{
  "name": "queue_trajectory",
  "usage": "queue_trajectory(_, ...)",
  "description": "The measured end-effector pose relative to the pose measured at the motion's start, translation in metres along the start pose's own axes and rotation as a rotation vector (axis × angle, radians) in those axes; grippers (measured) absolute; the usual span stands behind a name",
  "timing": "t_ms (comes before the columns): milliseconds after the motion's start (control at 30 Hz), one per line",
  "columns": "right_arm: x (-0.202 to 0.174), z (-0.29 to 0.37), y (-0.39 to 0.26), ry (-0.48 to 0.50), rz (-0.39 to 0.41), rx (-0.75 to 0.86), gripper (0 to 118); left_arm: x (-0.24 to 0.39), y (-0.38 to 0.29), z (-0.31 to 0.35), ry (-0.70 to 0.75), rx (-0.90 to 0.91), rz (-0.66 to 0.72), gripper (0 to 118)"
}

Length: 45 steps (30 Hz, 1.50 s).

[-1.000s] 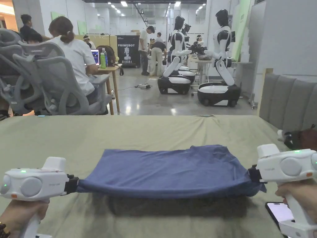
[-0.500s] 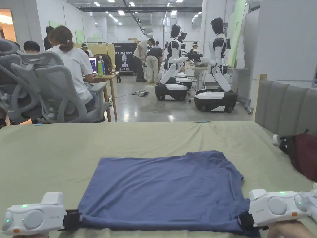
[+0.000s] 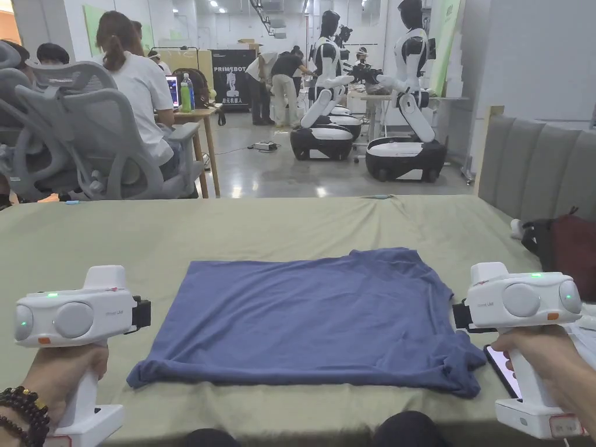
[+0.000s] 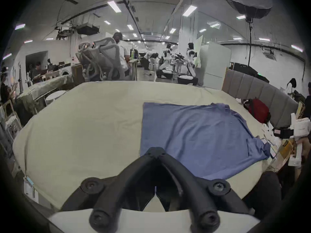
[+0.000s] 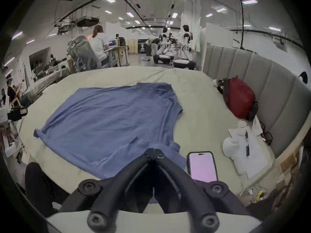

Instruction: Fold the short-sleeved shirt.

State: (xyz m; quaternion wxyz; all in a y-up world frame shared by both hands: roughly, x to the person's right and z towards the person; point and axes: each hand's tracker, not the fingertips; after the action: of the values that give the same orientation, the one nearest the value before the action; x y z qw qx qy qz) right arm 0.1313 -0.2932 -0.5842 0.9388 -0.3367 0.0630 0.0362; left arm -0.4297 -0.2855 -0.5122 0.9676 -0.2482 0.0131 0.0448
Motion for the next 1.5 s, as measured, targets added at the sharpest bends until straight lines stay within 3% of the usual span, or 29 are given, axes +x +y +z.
queue_trajectory(100, -0.001, 0.0, -0.001, -0.012, 0.004, -0.011, 0, 0.001, -0.008, -0.004, 0.03, -0.025, -0.022, 3)
queue_trajectory(133, 0.0, -0.001, -0.003, -0.019, 0.011, -0.018, 0, 0.001, -0.01, -0.008, 0.043, -0.035, -0.027, 19)
queue_trajectory(167, -0.005, -0.001, -0.002, -0.028, 0.018, -0.024, 0, -0.001, -0.014, -0.012, 0.055, -0.061, -0.018, 46)
queue_trajectory(200, -0.005, -0.001, -0.003, -0.034, 0.022, -0.028, 0, -0.002, -0.018, -0.016, 0.065, -0.102, -0.006, 84)
queue_trajectory(233, -0.004, -0.002, -0.005, -0.038, 0.024, -0.032, 0, -0.003, -0.023, -0.021, 0.076, -0.15, 0.003, 102)
queue_trajectory(267, -0.003, -0.002, -0.007, -0.038, 0.022, -0.034, 0, -0.007, -0.026, -0.029, 0.08, -0.164, 0.006, 109)
queue_trajectory(600, -0.03, 0.006, -0.016, -0.038, 0.029, -0.064, 0, -0.011, -0.056, -0.057, 0.099, -0.224, 0.029, 95)
queue_trajectory(633, -0.032, 0.006, -0.018, -0.04, 0.03, -0.068, 0, -0.01, -0.057, -0.058, 0.096, -0.228, 0.031, 86)
queue_trajectory(667, -0.034, 0.006, -0.019, -0.042, 0.032, -0.074, 0, -0.015, -0.058, -0.068, 0.095, -0.237, 0.033, 67)
queue_trajectory(700, -0.034, 0.003, -0.018, -0.043, 0.034, -0.078, 0, -0.015, -0.059, -0.072, 0.084, -0.252, 0.036, 30)
queue_trajectory(733, -0.036, 0.002, -0.019, -0.044, 0.036, -0.081, 0, -0.013, -0.061, -0.073, 0.068, -0.261, 0.041, 9)
queue_trajectory(767, -0.037, 0.002, -0.02, -0.045, 0.037, -0.085, 0, -0.01, -0.063, -0.074, 0.065, -0.26, 0.04, 4)
queue_trajectory(933, -0.028, -0.014, -0.02, -0.033, 0.032, -0.093, 2, -0.011, -0.06, -0.073, 0.069, -0.239, 0.028, 4)
queue_trajectory(967, -0.027, -0.014, -0.019, -0.032, 0.031, -0.09, 14, -0.012, -0.059, -0.073, 0.069, -0.238, 0.029, 4)
queue_trajectory(1033, -0.026, -0.016, -0.02, -0.032, 0.037, -0.085, 89, -0.014, -0.056, -0.072, 0.065, -0.228, 0.027, 4)
queue_trajectory(1067, -0.026, -0.017, -0.021, -0.036, 0.041, -0.091, 112, -0.011, -0.054, -0.069, 0.062, -0.226, 0.027, 4)
queue_trajectory(1100, -0.024, -0.019, -0.022, -0.036, 0.041, -0.091, 118, -0.011, -0.052, -0.068, 0.061, -0.223, 0.028, 4)
queue_trajectory(1200, -0.02, -0.023, -0.025, -0.025, 0.017, -0.087, 107, -0.01, -0.05, -0.067, 0.056, -0.213, 0.029, 4)
queue_trajectory(1300, -0.016, -0.032, -0.03, -0.034, 0.0, -0.123, 106, -0.011, -0.048, -0.068, 0.049, -0.209, 0.051, 4)
queue_trajectory(1367, -0.014, -0.037, -0.036, -0.044, -0.005, -0.145, 99, -0.01, -0.049, -0.068, 0.049, -0.207, 0.052, 4)
queue_trajectory(1500, -0.01, -0.048, -0.05, -0.088, 0.002, -0.235, 57, -0.01, -0.052, -0.069, 0.051, -0.213, 0.044, 4)
